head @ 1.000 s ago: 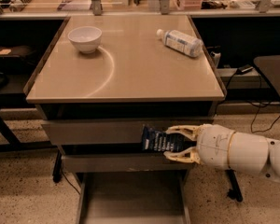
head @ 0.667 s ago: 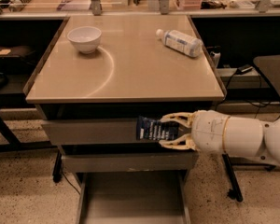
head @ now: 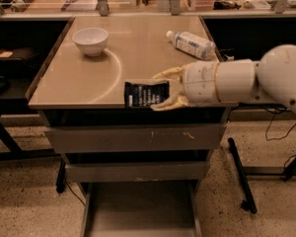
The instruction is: Pick rxbar blueberry from bottom drawer and place on counter
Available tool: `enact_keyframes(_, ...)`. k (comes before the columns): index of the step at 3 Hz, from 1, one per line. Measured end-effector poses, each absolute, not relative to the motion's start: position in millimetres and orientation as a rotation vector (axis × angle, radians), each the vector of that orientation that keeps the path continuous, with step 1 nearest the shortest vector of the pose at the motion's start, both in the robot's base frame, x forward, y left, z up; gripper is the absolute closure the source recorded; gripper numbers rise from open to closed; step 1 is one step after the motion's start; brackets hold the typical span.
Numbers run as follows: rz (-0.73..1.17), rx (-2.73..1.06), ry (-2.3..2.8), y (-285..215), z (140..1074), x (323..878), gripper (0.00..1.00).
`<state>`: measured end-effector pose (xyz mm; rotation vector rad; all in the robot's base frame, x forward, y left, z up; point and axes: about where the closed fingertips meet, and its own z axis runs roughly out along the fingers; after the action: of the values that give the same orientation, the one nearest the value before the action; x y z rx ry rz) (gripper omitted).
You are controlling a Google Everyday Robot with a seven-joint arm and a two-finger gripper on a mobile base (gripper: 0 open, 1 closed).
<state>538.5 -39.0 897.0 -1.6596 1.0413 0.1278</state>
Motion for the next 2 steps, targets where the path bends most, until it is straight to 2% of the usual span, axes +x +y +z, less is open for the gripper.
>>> enact_keyframes(2, 0.187, -1.651, 1.062, -11, 922, 624, 1.0)
